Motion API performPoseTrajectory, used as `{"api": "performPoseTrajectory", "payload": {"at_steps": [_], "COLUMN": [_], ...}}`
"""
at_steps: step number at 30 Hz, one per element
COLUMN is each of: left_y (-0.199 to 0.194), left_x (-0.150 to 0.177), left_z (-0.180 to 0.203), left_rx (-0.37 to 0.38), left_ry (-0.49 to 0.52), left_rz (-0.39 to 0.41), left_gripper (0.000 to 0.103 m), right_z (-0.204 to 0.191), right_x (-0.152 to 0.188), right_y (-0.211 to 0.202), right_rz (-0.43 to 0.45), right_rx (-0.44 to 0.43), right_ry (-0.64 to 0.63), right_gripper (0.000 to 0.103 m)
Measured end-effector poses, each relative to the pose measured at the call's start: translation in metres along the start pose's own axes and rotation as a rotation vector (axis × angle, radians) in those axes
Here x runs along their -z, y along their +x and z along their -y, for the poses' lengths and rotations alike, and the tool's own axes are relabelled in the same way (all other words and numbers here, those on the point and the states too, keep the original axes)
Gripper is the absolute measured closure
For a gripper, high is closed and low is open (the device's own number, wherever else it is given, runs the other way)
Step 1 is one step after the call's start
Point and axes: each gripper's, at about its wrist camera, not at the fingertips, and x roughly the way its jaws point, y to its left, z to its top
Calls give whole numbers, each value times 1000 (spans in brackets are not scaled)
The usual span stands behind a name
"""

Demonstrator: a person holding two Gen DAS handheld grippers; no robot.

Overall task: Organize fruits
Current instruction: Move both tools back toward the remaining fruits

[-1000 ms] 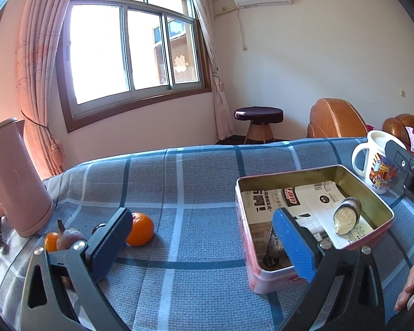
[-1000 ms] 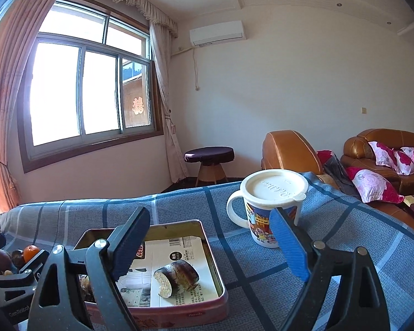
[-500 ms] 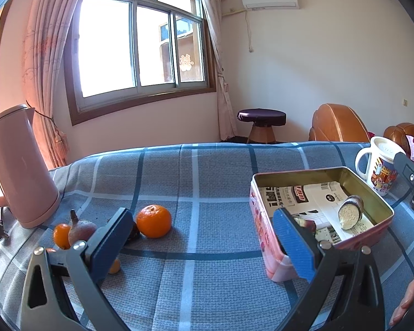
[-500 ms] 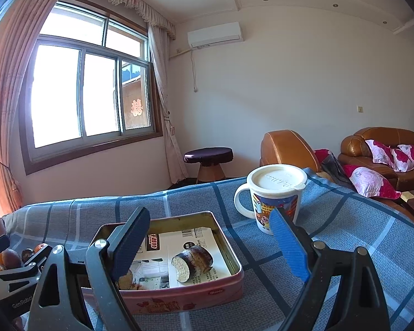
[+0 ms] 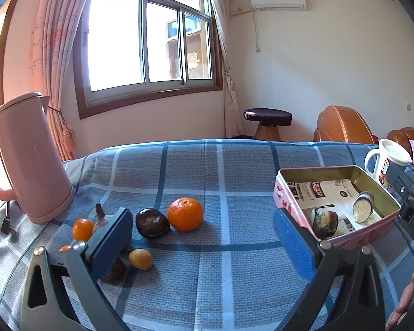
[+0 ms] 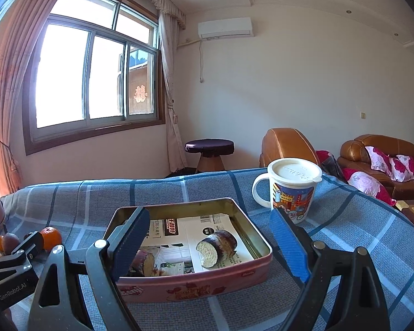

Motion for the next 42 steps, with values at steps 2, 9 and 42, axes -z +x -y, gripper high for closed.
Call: {"api": "performPoseTrajectory", "payload": {"at_steps": [2,9,42], "left_y": [0,-1,16], "left_x": [1,3,9], "left_z": [-8,-38,-153], "left_rx": [-5,-27,-140], "left_ry": [-3,11,-28], "left_rz": [0,6,-68], "left_gripper": [0,0,0], "right_z": [-9,-42,-150], "right_x": [1,3,9], "right_y": [-2,-4,5], "right_rz": [-8,-36,-140], "right_rx": [0,-34,-185], "right_ry": [-1,-5,-61], "right_gripper": [14,14,14]}}
